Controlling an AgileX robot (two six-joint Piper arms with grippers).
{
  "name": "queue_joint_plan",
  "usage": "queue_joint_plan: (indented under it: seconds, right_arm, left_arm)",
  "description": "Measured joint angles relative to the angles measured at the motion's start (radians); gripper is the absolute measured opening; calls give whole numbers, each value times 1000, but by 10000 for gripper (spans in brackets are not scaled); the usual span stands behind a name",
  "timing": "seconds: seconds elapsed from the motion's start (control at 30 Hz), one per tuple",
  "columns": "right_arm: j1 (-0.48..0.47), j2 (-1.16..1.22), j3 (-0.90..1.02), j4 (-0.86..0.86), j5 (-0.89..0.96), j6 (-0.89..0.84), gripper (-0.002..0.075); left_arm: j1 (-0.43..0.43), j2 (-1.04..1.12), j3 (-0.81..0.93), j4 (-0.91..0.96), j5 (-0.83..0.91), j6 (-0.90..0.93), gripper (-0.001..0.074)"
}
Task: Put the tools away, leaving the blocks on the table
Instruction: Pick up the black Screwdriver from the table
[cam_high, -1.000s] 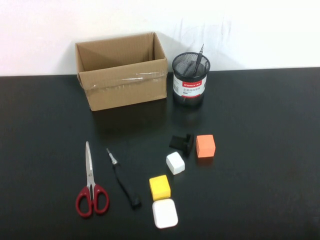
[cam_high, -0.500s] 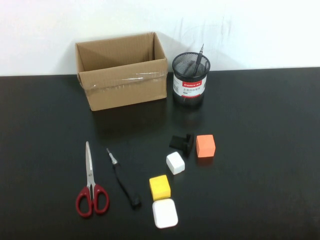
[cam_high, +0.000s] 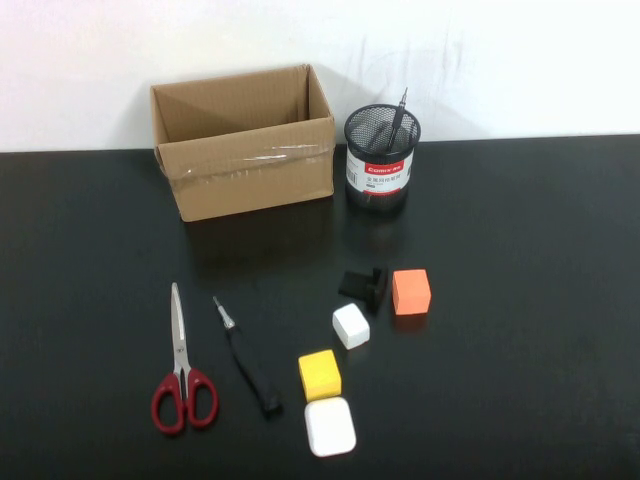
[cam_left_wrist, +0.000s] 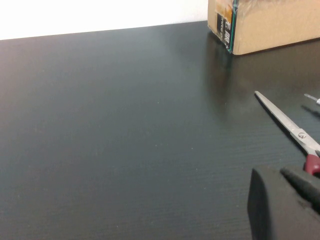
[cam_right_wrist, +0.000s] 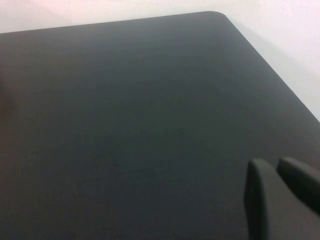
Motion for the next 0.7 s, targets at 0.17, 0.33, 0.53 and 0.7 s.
queue_joint_plan:
  seconds: [0.17, 0.33, 0.53, 0.7]
  right_arm:
    - [0, 0, 0, 0, 0, 0, -8]
    - [0, 0, 0, 0, 0, 0, -8]
    - [0, 0, 0, 0, 0, 0, -8]
    - [0, 0, 0, 0, 0, 0, -8]
  left_arm:
    - [0, 0, 0, 0, 0, 0, 0]
    - [0, 0, 0, 0, 0, 0, 0]
    - [0, 0, 2, 0, -41, 0, 0]
    - [0, 0, 2, 0, -243, 0, 0]
